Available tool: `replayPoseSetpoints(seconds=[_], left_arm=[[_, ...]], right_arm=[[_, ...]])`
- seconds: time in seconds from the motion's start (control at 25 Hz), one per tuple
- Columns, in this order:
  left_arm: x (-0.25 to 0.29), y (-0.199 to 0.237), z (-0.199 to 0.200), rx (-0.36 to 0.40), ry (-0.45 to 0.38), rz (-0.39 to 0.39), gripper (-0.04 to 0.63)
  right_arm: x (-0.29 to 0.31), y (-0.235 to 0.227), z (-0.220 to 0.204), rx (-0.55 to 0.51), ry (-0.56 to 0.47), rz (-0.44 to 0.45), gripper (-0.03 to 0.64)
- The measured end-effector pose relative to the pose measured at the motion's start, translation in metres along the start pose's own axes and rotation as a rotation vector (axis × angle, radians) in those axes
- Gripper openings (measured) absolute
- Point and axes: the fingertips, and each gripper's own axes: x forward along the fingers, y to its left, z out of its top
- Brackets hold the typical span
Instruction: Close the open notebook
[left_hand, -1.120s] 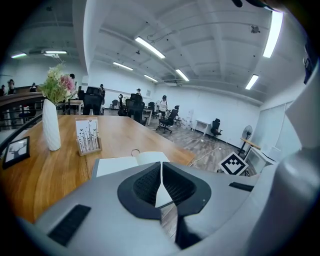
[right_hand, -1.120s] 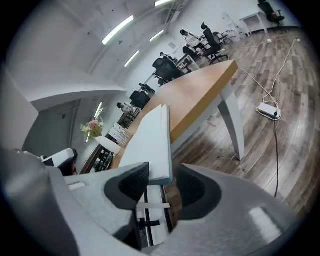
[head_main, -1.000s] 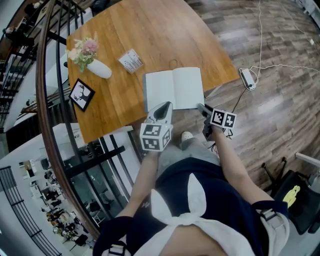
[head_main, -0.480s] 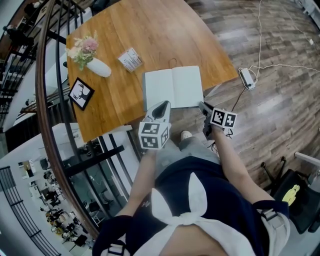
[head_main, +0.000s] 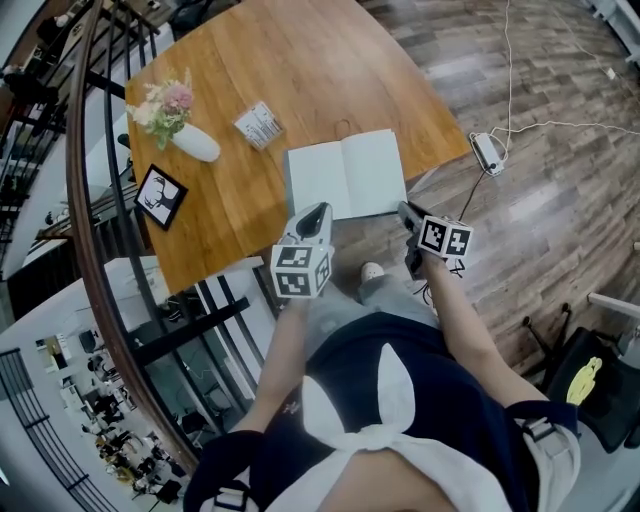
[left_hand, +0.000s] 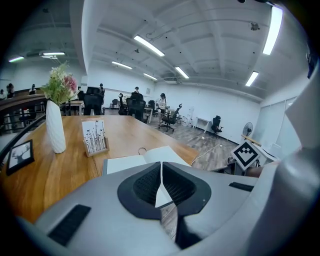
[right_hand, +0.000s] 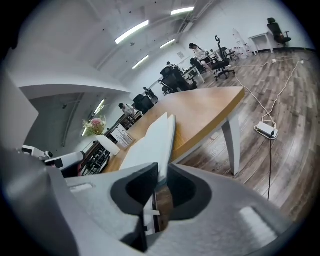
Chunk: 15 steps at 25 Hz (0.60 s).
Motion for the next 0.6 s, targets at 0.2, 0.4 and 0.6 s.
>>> replayPoseSetpoints(seconds=[0.2, 0.4, 0.6], left_arm=[[-0.006, 0.012, 0.004, -0.002, -0.008, -0.018, 0.026], [-0.01, 0.017, 0.008, 0.01, -0.003, -0.053, 0.026], [-0.017, 0.024, 0.009, 0.019, 0.006, -0.076, 0.026]], right_arm=[[-0.005, 0.013, 0.006, -0.035, -0.034, -0.028, 0.055], [-0.01, 0.029, 0.012, -0.052, -0.069, -0.042, 0.051], [-0.014, 0.041, 0.016, -0.073, -0.091, -0.077, 0.048]])
